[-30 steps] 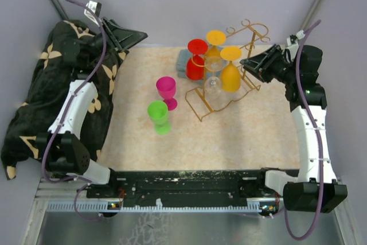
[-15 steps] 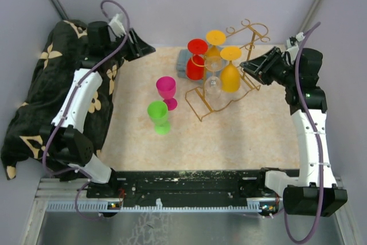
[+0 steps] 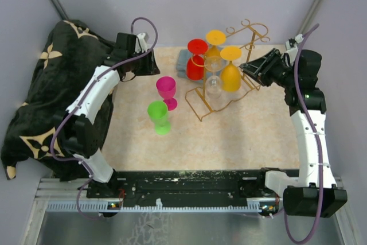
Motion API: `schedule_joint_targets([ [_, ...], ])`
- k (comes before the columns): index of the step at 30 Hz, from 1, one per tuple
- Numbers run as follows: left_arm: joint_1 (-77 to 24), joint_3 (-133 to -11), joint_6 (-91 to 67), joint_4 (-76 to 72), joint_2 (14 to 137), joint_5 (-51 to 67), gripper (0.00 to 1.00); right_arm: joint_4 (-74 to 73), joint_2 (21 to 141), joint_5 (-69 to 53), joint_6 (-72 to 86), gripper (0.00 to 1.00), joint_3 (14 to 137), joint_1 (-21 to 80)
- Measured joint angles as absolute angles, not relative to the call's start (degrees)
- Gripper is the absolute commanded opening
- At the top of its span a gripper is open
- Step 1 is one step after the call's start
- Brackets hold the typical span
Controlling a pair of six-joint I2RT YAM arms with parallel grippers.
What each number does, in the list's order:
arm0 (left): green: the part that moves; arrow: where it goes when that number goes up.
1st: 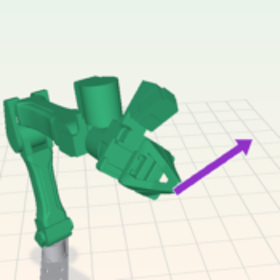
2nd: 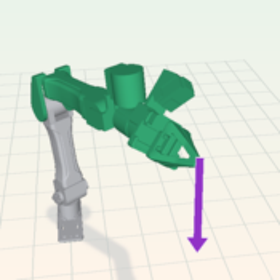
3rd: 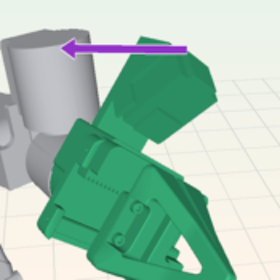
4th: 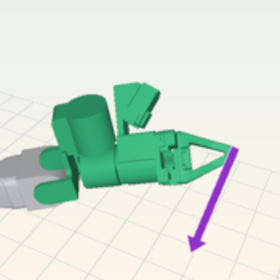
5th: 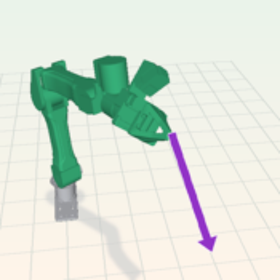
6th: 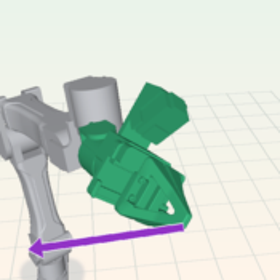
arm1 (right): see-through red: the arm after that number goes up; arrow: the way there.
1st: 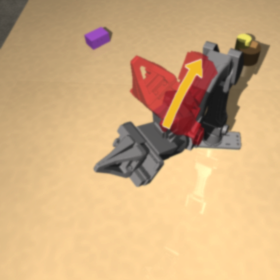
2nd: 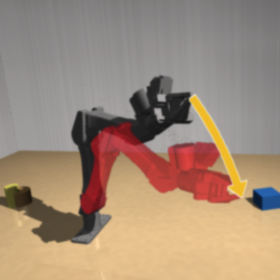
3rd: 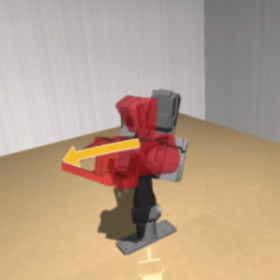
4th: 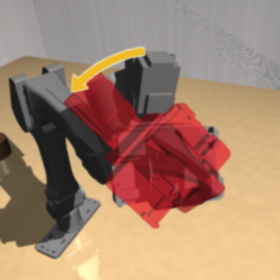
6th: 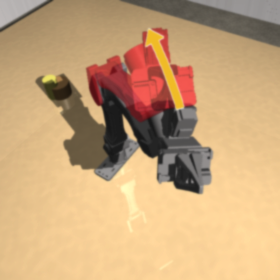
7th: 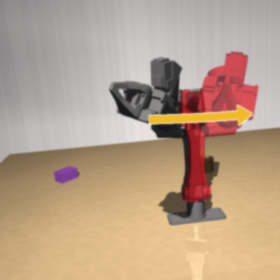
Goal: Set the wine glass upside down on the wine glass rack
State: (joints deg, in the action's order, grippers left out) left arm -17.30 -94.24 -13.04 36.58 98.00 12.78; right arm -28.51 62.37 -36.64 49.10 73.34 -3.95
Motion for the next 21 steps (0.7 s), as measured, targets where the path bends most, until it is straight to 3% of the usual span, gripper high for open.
schedule_joint_targets([
  [15,-21.8,-94.2,-8.9,40.0,103.2,5.2,0.51,-28.3,62.2,-36.7,49.1,0.37,72.8,-3.9],
  [21,-23.0,-94.3,-7.8,41.7,104.1,2.3,0.34,-28.3,62.2,-36.7,49.1,0.36,72.8,-3.9],
])
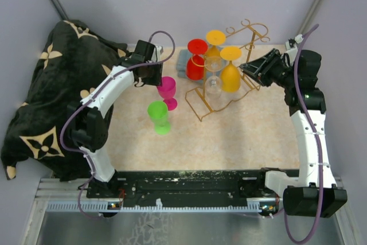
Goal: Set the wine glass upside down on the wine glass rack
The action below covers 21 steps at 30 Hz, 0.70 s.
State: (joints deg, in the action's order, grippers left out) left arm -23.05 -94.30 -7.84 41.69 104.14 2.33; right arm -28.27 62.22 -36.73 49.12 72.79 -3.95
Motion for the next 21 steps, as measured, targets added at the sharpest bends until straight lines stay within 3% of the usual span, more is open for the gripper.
schedule_joint_targets([
  [11,-24.1,-95.7,-7.6,45.3,107.1,-1.9,0.0,-27.8,62.2,-36.7,49.2,0.36,72.8,-3.9],
  [21,-24.3,-96.2,-8.1,45.4,106.6,-7.9,0.0,-27.8,62.2,-36.7,49.2,0.36,72.8,-3.9],
])
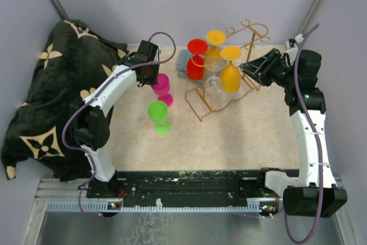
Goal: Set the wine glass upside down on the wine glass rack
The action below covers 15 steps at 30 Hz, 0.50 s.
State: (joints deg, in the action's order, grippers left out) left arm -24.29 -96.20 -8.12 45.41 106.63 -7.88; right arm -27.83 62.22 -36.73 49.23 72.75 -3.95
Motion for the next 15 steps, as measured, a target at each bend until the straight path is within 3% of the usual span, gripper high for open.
schedule_joint_targets([
  [15,-24.4,-96.1,-11.7,30.9,91.3,-21.0,0.0,-27.4,61.9,-36.9,49.3,0.35,72.7,-3.9],
])
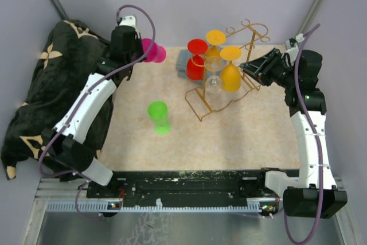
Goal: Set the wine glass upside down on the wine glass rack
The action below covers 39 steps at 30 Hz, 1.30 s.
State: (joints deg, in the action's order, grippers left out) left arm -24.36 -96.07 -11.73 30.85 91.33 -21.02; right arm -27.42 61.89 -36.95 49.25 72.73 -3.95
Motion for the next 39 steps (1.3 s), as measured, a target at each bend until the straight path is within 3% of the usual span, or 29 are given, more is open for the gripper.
schedule_joint_targets([
  [12,-24.4,-91.0,-14.2,12.8,79.2,-16.3,0.0,-24.9,61.1,-37.9,49.8,0.35,72.0,-3.9],
  [25,-23.7,-91.1,-28.2,-4.4,76.6,14.8,0.0,-21.8,61.1,-39.2,50.0,0.35,72.0,-3.9],
  [32,-16.9,-89.1,-48.4,-23.7,79.8,34.2,0.0,-20.8,61.1,-39.9,50.0,0.35,72.0,-3.9],
  [39,-13.2,-86.3,-67.0,-42.7,85.6,44.2,0.0,-16.1,61.1,-42.6,51.0,0.35,72.0,-3.9],
])
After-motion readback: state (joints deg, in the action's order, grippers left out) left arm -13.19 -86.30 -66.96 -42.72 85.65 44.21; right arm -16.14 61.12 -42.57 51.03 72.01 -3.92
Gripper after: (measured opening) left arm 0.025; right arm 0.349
